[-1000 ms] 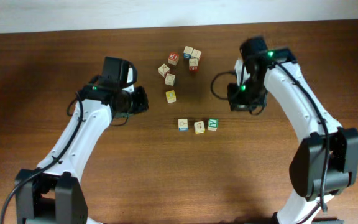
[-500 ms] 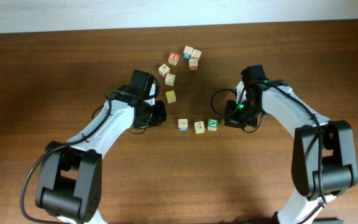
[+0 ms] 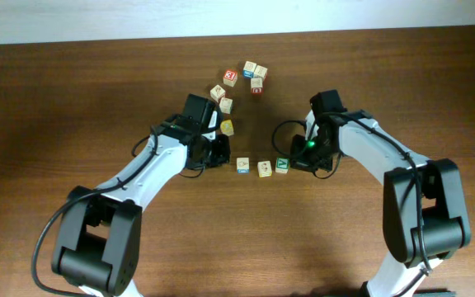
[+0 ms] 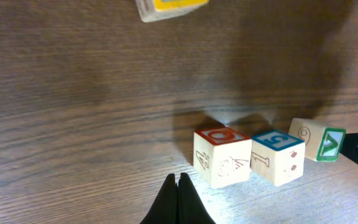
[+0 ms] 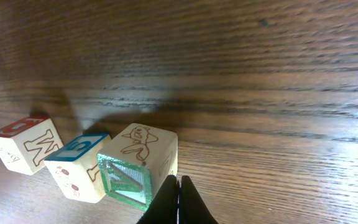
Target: Rotate 3 blocks
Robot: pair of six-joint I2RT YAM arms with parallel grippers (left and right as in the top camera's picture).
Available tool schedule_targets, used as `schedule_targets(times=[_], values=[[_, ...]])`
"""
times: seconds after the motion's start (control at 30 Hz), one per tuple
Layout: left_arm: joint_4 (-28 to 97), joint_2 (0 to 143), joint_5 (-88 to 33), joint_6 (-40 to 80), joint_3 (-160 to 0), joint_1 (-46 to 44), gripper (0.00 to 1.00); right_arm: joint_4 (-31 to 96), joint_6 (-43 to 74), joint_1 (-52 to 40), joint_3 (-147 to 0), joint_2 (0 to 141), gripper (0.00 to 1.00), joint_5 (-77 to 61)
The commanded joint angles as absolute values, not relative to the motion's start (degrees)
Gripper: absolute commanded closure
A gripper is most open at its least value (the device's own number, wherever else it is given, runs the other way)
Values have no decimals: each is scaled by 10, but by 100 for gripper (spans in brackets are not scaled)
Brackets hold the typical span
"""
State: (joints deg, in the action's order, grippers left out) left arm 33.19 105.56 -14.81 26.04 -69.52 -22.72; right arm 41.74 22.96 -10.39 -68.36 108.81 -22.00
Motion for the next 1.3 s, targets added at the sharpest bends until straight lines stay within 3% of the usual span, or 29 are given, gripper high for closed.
schedule_targets(times=[0.0, 0.43, 1.27], values=[[335, 1062, -150, 279, -693, -240, 100, 416, 234, -105, -680, 1082, 95, -218], [333, 1095, -144, 315, -694, -262, 100, 411, 137, -117, -680, 1089, 95, -256], [304, 1096, -166, 314, -694, -283, 100, 397, 108, -136, -681, 1091, 95, -294]])
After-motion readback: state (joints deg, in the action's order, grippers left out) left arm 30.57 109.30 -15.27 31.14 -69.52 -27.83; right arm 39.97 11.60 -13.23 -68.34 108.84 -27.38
